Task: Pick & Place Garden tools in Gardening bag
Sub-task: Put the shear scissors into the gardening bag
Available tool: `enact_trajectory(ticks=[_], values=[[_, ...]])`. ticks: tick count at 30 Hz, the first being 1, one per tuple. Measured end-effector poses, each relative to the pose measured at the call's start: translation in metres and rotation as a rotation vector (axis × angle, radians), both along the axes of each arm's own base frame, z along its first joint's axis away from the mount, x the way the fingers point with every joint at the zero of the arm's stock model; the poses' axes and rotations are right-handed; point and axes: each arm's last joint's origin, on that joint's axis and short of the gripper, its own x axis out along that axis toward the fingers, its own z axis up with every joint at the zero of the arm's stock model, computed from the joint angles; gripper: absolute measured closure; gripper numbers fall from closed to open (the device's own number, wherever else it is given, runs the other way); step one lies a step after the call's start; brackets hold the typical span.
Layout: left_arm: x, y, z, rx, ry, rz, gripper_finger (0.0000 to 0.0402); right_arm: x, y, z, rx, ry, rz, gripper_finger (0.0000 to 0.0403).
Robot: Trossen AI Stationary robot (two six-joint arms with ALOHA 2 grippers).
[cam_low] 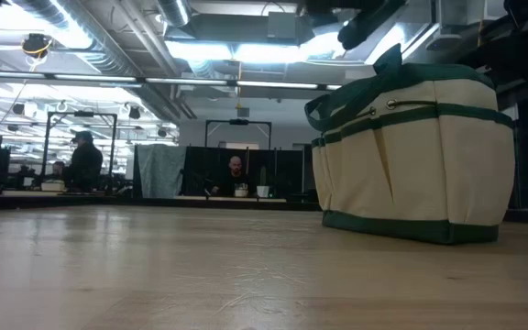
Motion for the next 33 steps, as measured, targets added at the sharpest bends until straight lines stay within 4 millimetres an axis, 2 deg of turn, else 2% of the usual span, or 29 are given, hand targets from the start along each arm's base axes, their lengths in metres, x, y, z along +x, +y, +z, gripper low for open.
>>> enact_trajectory(ticks=[5,7,11,18,25,33], values=[[0.001,0.001,-0.001,0.106,0.04,-0.068,0.0364,0.0,0.0,0.0,0.0,0.0,0.0,0.0391],[0.004,0.001,-0.004,0.059,0.027,-0.096,0.0364,0.0,0.0,0.0,0.0,0.0,0.0,0.0391],[0.013,0.005,-0.018,-0.075,-0.008,-0.033,0.036,0.0,0.0,0.0,0.0,0.0,0.0,0.0391],[0.017,0.0,-0.031,-0.178,-0.019,0.029,0.0364,0.0,0.0,0.0,0.0,0.0,0.0,0.0391],[0.017,-0.005,-0.041,-0.431,-0.1,0.209,0.0355,0.0,0.0,0.0,0.0,0.0,0.0,0.0391],[0.016,-0.012,-0.044,-0.779,-0.333,0.45,0.0363,0.0,0.0,0.0,0.0,0.0,0.0,0.0391]])
